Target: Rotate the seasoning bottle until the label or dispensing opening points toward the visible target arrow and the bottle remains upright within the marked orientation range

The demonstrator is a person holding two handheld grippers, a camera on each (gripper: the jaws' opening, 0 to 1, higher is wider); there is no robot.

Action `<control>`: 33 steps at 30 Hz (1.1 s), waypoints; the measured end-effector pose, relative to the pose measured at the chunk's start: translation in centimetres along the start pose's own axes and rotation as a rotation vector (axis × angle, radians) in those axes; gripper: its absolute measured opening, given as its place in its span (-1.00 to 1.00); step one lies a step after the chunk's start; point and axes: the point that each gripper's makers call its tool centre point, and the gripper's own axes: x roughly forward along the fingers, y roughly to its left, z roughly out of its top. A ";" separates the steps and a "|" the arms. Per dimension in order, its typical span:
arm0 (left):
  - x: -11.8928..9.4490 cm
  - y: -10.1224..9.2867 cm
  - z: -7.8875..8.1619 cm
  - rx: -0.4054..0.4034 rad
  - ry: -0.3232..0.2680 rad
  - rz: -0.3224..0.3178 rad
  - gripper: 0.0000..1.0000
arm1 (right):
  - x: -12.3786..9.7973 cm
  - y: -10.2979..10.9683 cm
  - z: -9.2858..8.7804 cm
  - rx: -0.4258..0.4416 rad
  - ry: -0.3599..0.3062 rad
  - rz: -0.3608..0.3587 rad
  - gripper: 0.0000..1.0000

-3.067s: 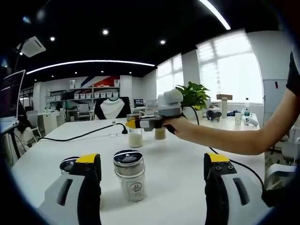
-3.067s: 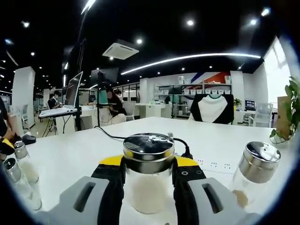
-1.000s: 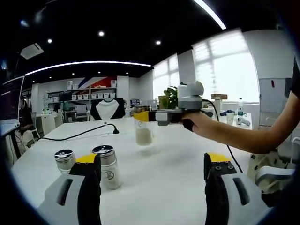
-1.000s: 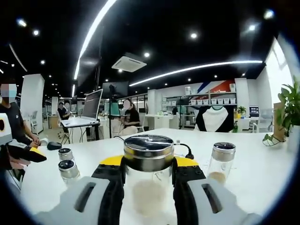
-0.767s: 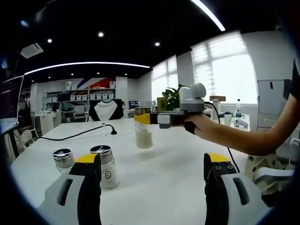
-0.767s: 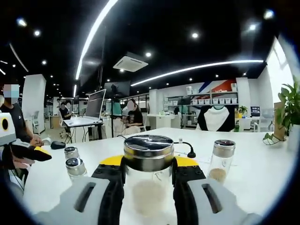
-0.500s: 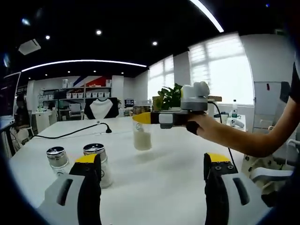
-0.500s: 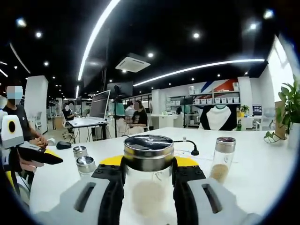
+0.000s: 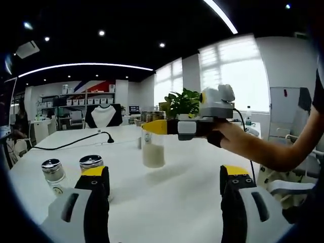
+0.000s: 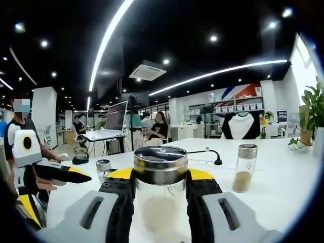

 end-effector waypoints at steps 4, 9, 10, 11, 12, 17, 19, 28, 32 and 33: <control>0.3 -0.2 -0.3 0.000 0.010 -0.003 0.90 | -0.6 1.3 0.5 0.004 -0.011 0.032 -0.26; 0.5 -0.6 -0.5 -0.003 0.015 -0.019 0.83 | -1.1 2.3 0.6 0.016 -0.021 0.063 -0.26; 0.5 -0.6 -0.6 -0.005 0.014 -0.021 0.82 | -1.2 2.6 0.5 0.023 -0.021 0.074 -0.26; 0.6 -0.7 -0.6 -0.005 0.015 -0.022 0.82 | -1.3 2.7 0.4 0.033 -0.020 0.078 -0.26; 0.6 -0.7 -0.7 -0.003 0.018 -0.022 0.82 | -1.3 2.8 0.3 0.037 -0.021 0.082 -0.26; 0.9 -0.8 -1.2 0.006 0.034 -0.034 0.79 | -1.9 3.8 -0.5 0.020 -0.023 0.106 -0.26; 1.2 -0.9 -1.5 0.014 0.045 -0.042 0.78 | -2.1 4.3 -0.8 0.014 -0.021 0.121 -0.26; 1.7 -1.1 -1.0 0.047 0.034 -0.069 0.58 | -2.7 5.8 -1.1 0.083 -0.027 0.189 -0.26; 1.7 -1.1 -0.8 0.056 0.020 -0.080 0.49 | -2.9 6.4 -1.4 0.127 -0.029 0.229 -0.26; 1.7 -1.1 -0.8 0.073 0.023 -0.084 0.47 | -3.0 6.7 -1.4 0.135 -0.031 0.236 -0.26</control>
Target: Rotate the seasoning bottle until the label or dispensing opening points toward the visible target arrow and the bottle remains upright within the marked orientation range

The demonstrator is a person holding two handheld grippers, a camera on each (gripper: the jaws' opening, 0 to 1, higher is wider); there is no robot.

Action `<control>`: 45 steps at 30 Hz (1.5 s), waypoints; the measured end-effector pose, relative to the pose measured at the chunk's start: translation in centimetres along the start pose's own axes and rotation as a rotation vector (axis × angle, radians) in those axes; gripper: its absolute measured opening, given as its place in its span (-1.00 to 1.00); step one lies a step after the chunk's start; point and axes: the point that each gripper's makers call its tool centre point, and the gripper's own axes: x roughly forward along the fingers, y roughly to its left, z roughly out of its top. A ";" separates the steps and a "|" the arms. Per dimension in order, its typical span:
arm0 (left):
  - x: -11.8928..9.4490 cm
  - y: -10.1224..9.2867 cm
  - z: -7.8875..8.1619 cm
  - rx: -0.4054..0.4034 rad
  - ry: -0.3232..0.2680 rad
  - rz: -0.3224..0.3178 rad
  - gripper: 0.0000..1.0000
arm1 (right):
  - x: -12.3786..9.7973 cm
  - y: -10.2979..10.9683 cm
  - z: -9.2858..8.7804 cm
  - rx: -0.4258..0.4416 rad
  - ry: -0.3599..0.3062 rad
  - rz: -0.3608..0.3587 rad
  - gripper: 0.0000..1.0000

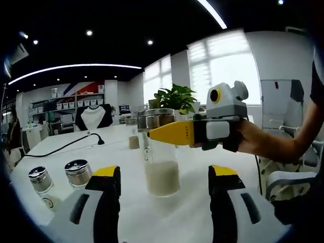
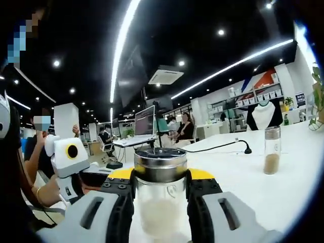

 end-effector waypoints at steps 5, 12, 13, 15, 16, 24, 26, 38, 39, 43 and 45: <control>0.2 -0.2 0.0 0.062 -0.003 -0.019 0.21 | -0.1 0.6 -0.1 -0.002 0.003 0.018 -0.26; 0.7 -0.5 0.4 0.060 -0.022 -0.050 0.05 | -0.3 1.4 0.1 -0.002 -0.009 0.036 -0.26; 0.7 -0.4 0.5 0.062 -0.028 -0.048 -0.02 | -0.4 1.5 0.1 -0.001 -0.010 0.040 -0.26; 0.6 -0.1 0.9 0.059 -0.041 -0.057 -0.07 | -0.5 1.7 0.2 0.000 -0.010 0.050 -0.26; 0.6 -0.1 1.1 0.058 -0.047 -0.063 -0.07 | -0.5 1.9 0.1 -0.001 -0.008 0.056 -0.26; 1.0 -1.1 1.2 0.093 -0.043 -0.175 -0.04 | -0.5 2.6 0.2 -0.002 0.000 0.083 -0.26; 1.1 -1.1 1.1 0.092 -0.043 -0.177 -0.03 | -0.6 2.9 0.3 0.000 -0.001 0.091 -0.26; 1.6 -2.3 0.9 0.061 -0.045 -0.299 -0.02 | -0.7 4.2 -0.4 0.004 0.029 0.149 -0.26; 1.6 -2.4 0.8 0.062 -0.045 -0.300 -0.03 | -0.7 4.2 -0.4 0.003 0.030 0.149 -0.26; 1.6 -2.4 0.5 0.079 -0.031 -0.299 -0.03 | -0.7 4.3 -0.7 -0.005 0.040 0.145 -0.26; 1.6 -2.4 0.6 0.093 -0.032 -0.299 -0.03 | -0.7 4.2 -0.7 -0.008 0.039 0.144 -0.26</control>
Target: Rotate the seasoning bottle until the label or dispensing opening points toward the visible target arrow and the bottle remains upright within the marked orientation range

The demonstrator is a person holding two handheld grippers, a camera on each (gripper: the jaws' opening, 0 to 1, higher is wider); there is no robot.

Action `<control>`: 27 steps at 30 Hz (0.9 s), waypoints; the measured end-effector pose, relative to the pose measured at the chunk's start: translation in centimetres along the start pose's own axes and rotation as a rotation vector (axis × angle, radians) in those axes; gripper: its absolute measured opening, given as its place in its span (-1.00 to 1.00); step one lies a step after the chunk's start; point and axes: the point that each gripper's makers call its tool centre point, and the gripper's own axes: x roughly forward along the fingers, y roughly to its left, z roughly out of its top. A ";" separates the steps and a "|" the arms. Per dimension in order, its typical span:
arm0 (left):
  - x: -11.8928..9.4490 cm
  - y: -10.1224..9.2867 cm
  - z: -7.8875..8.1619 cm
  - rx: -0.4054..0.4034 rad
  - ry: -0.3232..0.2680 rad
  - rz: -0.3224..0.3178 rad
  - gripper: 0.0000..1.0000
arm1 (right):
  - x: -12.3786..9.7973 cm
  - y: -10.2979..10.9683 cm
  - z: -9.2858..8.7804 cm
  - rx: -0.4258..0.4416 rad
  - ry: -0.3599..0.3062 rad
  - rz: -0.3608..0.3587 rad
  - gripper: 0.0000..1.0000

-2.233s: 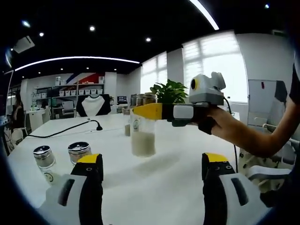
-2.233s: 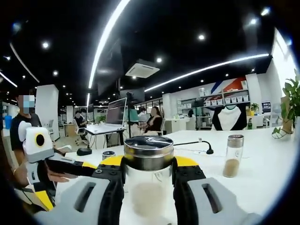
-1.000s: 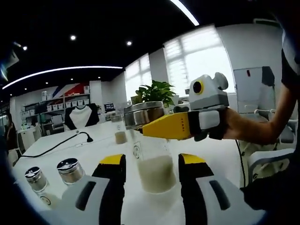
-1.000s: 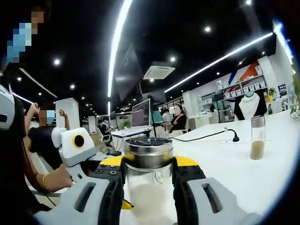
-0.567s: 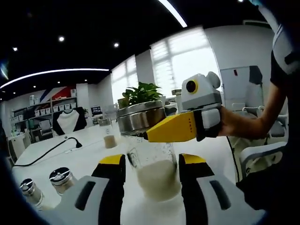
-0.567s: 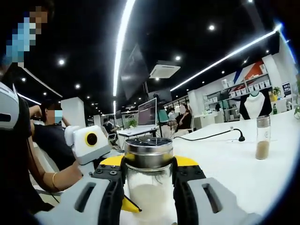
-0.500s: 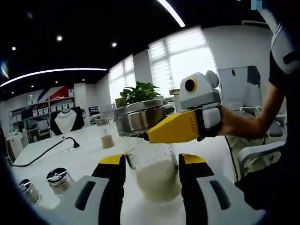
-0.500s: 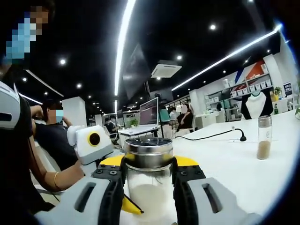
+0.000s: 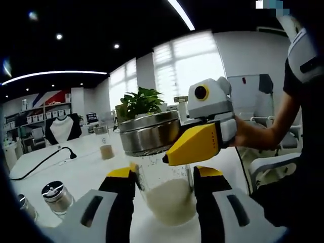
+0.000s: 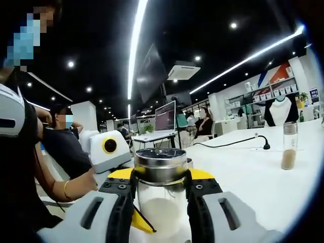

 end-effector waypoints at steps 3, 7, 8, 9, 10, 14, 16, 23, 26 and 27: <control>0.1 0.1 0.4 -0.011 -0.024 0.014 -0.04 | -0.1 -0.1 0.3 0.003 -0.012 -0.008 -0.26; 0.6 0.5 0.2 -0.079 -0.041 0.100 -0.05 | -0.1 -0.7 0.2 -0.016 -0.001 -0.031 -0.25; 0.6 0.4 0.1 -0.072 -0.037 0.109 -0.05 | -0.1 -0.8 0.1 -0.018 0.003 -0.036 -0.25; 0.6 0.5 -0.1 -0.065 -0.026 0.129 -0.05 | -0.1 -0.9 0.0 -0.018 0.009 -0.040 -0.25; 0.6 0.5 -0.1 -0.065 -0.024 0.134 -0.05 | -0.1 -0.9 -0.1 -0.017 0.010 -0.041 -0.24; 0.5 0.7 -0.6 -0.055 0.004 0.192 -0.07 | -0.2 -1.2 -0.6 0.017 0.024 -0.061 -0.23; 0.4 1.0 -0.5 -0.062 -0.004 0.234 -0.09 | -0.1 -1.2 -0.5 0.014 0.020 -0.070 -0.22; 0.3 1.8 -0.6 -0.066 -0.011 0.334 -0.12 | 0.1 -1.5 0.0 -0.062 0.016 -0.143 -0.24; 0.3 2.1 -1.0 -0.071 0.009 0.376 -0.12 | 0.1 -2.0 -0.1 -0.116 0.032 -0.212 -0.25; 0.2 2.3 -1.2 -0.056 0.016 0.410 -0.13 | 0.2 -2.0 -0.3 -0.132 0.041 -0.226 -0.25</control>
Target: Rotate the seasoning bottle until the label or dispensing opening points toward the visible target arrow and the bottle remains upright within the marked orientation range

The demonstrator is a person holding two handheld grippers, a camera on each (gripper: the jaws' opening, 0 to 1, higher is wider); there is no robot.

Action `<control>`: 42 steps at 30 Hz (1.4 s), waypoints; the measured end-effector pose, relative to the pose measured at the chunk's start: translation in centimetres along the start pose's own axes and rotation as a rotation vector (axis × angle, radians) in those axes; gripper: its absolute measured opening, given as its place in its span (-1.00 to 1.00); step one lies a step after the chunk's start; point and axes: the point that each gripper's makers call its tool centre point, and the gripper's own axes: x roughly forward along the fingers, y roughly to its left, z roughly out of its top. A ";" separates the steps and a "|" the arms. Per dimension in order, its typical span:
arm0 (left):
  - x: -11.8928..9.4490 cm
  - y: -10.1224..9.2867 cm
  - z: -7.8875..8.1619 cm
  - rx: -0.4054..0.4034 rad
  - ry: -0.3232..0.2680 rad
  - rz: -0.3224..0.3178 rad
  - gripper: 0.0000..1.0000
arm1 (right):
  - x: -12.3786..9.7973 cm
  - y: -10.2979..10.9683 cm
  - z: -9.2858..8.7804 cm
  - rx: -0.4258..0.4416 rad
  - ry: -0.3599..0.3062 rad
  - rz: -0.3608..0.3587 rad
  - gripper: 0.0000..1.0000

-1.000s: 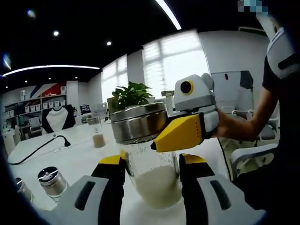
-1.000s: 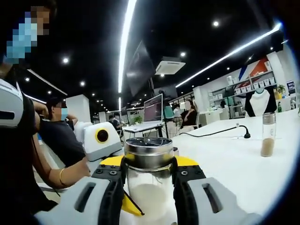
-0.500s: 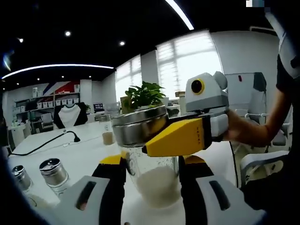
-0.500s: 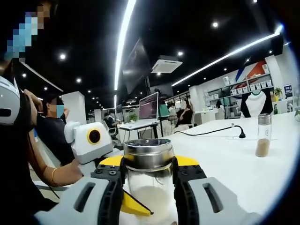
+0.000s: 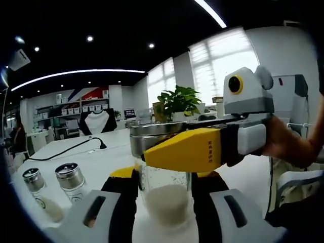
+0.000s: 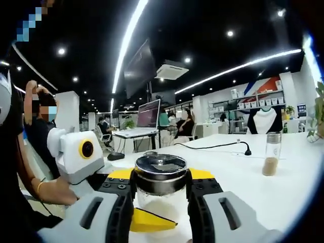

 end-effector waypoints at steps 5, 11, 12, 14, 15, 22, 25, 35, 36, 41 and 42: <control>-0.2 0.2 -0.5 -0.009 0.004 0.046 -0.14 | 0.3 0.6 -0.3 -0.017 -0.005 -0.041 -0.24; -0.6 0.3 -0.7 -0.029 -0.009 0.089 -0.14 | 0.6 0.7 -0.6 -0.008 -0.001 -0.080 -0.23; -0.6 0.4 -0.8 -0.027 -0.009 0.101 -0.14 | 0.6 0.7 -0.6 -0.007 -0.001 -0.084 -0.23; -0.8 0.4 -0.8 -0.016 -0.007 0.127 -0.14 | 0.7 0.8 -0.6 -0.001 -0.004 -0.096 -0.23; -0.8 0.6 -1.0 -0.010 0.003 0.153 -0.14 | 0.7 0.9 -0.7 0.000 -0.003 -0.102 -0.23; -0.9 0.6 -1.2 -0.041 0.003 0.166 -0.14 | 0.9 1.0 -1.1 -0.020 0.022 -0.159 -0.22; -0.9 0.7 -1.2 -0.045 0.001 0.180 -0.14 | 1.0 0.9 -1.2 -0.032 0.026 -0.182 -0.22; -1.1 1.1 -1.4 -0.070 -0.016 0.196 -0.14 | 1.4 1.0 -1.2 -0.043 0.015 -0.178 -0.22; -1.1 1.1 -1.4 -0.070 -0.016 0.191 -0.14 | 1.4 1.0 -1.2 -0.044 0.015 -0.171 -0.23; -1.3 1.1 -1.4 -0.067 -0.019 0.134 -0.15 | 1.6 0.7 -1.1 -0.040 0.011 -0.126 -0.23; -1.3 1.1 -1.4 -0.068 -0.019 0.123 -0.15 | 1.6 0.5 -1.1 -0.039 0.010 -0.114 -0.23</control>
